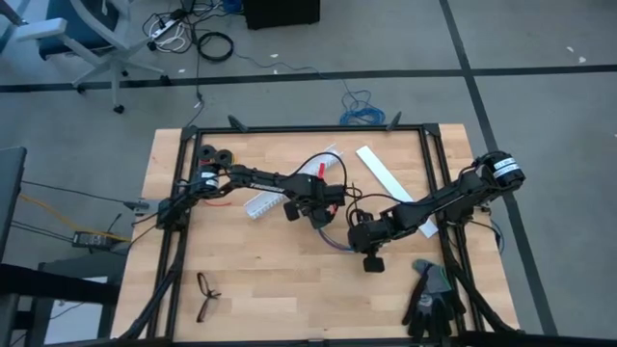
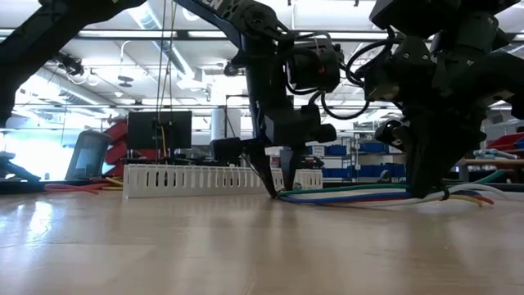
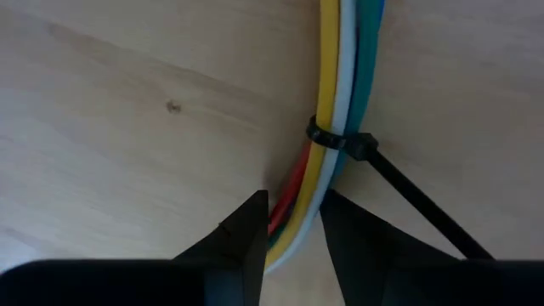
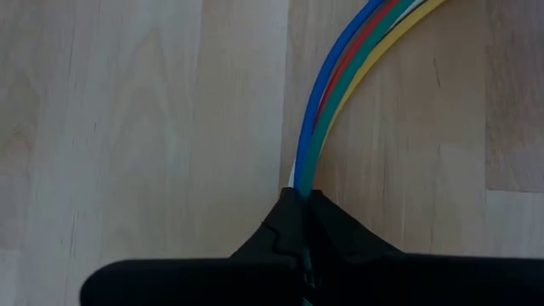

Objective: Ziptie cables
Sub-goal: Put the zip tied cable wires into the white cable duct

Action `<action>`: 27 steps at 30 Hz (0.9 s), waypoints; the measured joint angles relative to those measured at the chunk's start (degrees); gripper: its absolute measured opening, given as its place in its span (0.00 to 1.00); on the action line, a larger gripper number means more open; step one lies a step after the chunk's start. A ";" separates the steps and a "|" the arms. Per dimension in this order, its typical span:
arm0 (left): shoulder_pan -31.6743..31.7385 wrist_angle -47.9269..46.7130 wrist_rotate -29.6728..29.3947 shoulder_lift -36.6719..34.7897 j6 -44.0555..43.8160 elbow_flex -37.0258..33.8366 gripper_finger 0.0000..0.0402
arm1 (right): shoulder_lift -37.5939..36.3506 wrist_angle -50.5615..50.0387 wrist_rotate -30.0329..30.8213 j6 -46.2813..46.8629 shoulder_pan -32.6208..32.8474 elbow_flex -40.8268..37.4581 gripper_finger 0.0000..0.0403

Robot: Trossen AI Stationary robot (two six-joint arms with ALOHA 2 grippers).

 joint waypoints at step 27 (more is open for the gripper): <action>-1.10 -22.51 -13.60 -4.29 -63.81 17.54 0.00 | -17.68 -19.16 15.45 8.57 -9.02 0.02 0.00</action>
